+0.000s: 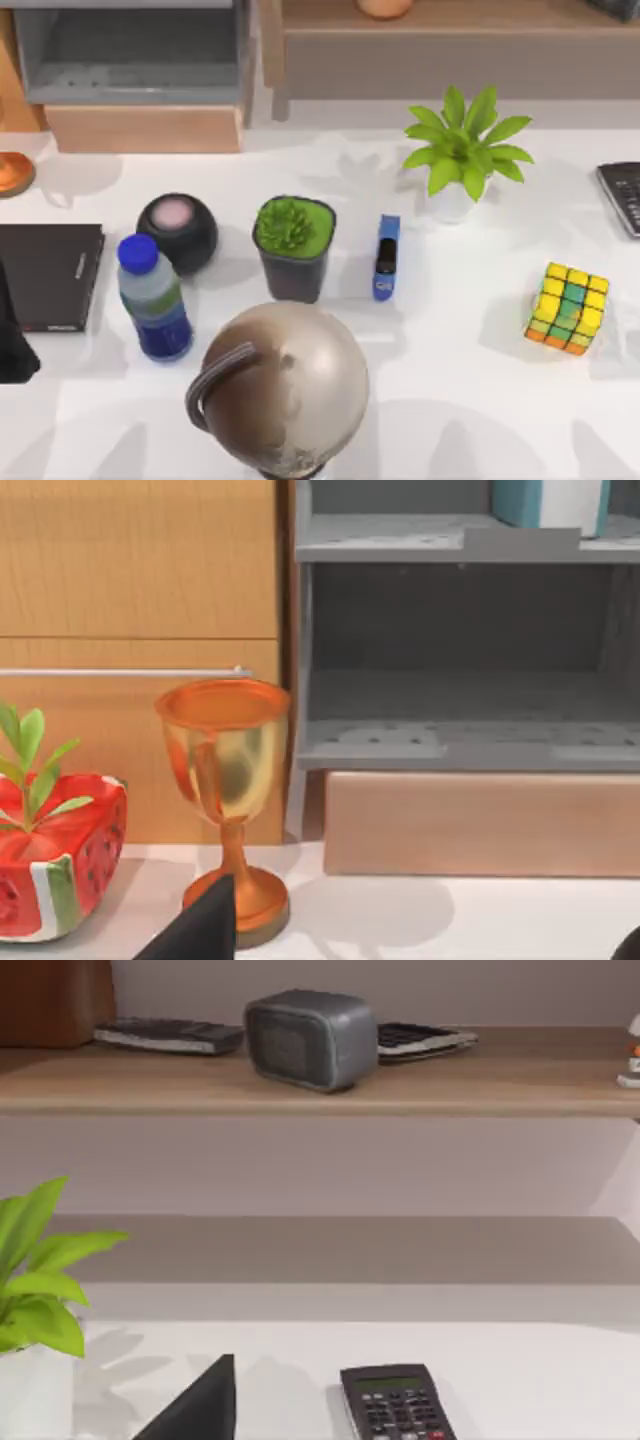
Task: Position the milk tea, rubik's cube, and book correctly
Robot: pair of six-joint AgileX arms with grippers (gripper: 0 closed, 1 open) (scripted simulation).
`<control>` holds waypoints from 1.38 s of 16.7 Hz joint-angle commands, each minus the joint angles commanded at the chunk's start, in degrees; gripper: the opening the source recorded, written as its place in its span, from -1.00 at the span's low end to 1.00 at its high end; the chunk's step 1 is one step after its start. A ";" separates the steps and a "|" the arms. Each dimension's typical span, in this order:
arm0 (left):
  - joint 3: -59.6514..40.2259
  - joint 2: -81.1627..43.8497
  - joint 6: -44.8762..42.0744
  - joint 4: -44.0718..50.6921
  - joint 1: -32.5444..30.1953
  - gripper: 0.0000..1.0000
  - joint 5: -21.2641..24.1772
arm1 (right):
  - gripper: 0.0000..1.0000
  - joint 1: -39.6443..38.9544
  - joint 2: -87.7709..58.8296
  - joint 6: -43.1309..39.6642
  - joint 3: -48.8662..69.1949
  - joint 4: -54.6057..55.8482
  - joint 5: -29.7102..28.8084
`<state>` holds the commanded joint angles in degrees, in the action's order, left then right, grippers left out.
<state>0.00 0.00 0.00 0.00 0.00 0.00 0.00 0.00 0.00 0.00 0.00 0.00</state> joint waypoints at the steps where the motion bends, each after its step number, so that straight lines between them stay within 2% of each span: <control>1: 0.00 0.00 0.00 0.00 0.00 1.00 0.00 | 1.00 0.00 0.00 0.00 0.00 0.00 0.00; 5: 0.00 0.00 0.00 0.00 0.00 1.00 0.00 | 1.00 -1.26 -3.55 0.01 2.79 1.47 -1.38; 9: 0.00 0.00 0.00 0.00 0.00 1.00 0.00 | 1.00 -5.52 -16.60 0.03 12.22 6.42 -6.04; 23: 0.00 0.00 0.00 0.00 0.00 1.00 0.00 | 1.00 -28.79 -95.34 0.19 63.22 33.11 -31.23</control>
<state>0.00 0.00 0.00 0.00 0.00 0.00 -28.79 -95.34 0.19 63.22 33.11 -31.23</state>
